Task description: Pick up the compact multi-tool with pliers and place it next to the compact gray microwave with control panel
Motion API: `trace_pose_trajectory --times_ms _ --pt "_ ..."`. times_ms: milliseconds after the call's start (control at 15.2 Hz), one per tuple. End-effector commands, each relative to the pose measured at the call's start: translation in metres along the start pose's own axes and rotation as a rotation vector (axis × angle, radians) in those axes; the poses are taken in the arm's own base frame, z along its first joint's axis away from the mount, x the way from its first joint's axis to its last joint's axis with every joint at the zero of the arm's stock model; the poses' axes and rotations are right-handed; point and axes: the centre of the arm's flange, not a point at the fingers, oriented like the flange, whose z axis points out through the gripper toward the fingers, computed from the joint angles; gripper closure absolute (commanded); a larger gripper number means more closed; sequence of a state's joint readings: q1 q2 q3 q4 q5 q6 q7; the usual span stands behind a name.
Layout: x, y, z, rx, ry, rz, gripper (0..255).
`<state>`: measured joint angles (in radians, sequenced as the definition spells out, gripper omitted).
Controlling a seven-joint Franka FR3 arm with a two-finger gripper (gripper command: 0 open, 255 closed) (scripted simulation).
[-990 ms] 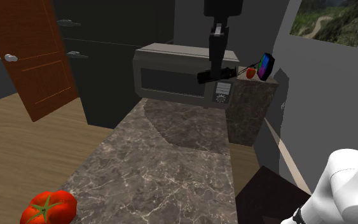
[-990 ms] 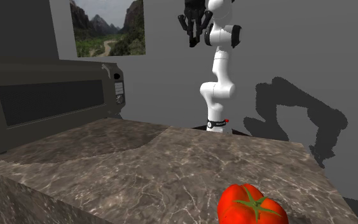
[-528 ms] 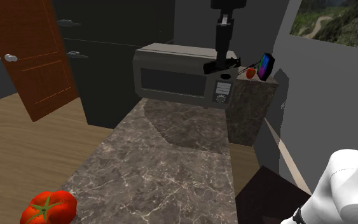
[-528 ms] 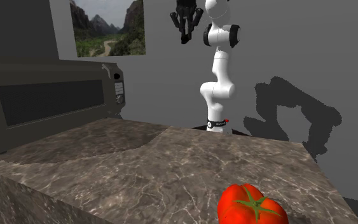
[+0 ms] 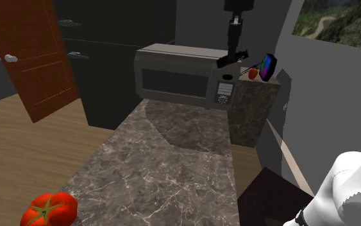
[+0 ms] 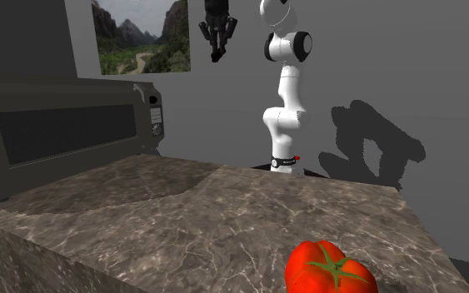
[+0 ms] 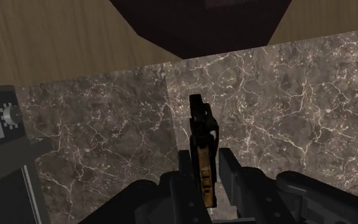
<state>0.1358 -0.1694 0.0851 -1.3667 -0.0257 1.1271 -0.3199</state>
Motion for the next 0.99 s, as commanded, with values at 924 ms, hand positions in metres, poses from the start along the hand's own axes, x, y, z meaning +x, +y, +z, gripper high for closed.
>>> trace_pose_trajectory --times_ms 924 --pt "-0.035 0.218 0.007 0.0 0.0 -0.002 255"
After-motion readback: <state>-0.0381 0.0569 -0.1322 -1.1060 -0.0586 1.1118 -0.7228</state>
